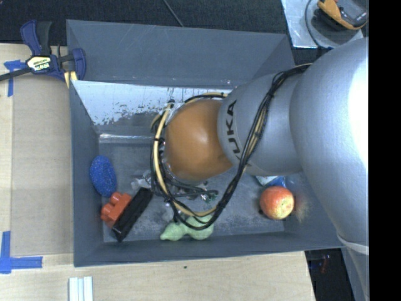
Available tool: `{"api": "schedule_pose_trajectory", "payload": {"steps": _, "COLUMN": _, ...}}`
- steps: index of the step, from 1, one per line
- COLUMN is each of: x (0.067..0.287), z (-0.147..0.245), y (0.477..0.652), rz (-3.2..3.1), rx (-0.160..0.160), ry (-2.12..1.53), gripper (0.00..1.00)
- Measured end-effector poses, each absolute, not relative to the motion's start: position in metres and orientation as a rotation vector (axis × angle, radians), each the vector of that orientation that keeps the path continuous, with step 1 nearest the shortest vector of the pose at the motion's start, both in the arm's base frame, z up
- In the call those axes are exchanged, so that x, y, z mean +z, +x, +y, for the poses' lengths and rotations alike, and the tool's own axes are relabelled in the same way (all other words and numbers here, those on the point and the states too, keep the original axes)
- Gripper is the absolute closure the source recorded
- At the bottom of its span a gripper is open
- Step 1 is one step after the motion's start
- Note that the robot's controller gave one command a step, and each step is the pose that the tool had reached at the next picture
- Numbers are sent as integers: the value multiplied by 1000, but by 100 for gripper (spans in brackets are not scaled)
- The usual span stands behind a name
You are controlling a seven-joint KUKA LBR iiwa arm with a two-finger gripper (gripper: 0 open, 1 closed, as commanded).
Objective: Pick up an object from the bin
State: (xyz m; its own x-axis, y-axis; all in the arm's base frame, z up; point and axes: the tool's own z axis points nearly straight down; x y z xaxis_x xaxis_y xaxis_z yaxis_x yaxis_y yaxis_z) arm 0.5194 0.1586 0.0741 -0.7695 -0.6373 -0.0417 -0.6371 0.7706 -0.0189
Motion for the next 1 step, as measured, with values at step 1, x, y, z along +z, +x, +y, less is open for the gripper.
{"api": "schedule_pose_trajectory", "payload": {"steps": 1, "x": 75, "z": 123, "y": 516, "rz": 2873, "rx": -9, "ry": -1136, "gripper": 0}}
